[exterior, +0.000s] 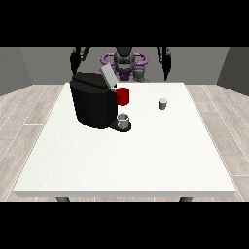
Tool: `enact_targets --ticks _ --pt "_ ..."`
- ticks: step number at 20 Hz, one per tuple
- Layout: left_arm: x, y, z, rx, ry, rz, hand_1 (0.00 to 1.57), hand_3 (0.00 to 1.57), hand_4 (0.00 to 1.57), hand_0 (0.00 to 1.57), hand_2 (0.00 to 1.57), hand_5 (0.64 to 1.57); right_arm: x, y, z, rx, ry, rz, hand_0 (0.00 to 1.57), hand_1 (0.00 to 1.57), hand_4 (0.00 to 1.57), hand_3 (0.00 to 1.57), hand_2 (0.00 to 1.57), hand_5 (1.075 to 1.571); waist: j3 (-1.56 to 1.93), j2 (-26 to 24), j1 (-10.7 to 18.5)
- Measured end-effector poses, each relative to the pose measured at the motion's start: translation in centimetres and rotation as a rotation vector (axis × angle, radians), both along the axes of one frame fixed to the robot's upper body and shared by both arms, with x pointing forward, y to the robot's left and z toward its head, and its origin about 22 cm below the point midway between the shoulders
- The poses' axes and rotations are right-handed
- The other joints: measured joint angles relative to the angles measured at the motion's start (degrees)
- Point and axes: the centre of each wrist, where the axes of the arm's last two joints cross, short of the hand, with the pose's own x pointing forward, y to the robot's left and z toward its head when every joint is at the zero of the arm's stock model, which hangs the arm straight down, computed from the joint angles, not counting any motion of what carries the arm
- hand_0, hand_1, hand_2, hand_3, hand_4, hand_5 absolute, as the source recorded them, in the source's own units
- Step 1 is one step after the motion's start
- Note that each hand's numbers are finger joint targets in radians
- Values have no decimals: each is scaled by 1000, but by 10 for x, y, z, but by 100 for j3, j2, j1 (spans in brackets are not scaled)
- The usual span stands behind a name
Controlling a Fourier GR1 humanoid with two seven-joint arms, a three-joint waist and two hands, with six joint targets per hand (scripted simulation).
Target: Insert the coffee pod into the coffee machine and close the lid
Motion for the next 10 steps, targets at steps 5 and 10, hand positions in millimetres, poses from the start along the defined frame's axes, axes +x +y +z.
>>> enact_targets --ticks 5,10 --pt "1 18 0 98 -43 -88 0 0 0 0 0 1571 0 4 -5 5 21 6 0 0 0 0 0 1571 31 -17 121" --pt "-3 43 7 264 -101 -211 0 0 0 0 0 1571 -3 3 -11 -87 -5 -103 0 0 0 0 0 1571 40 -47 177"
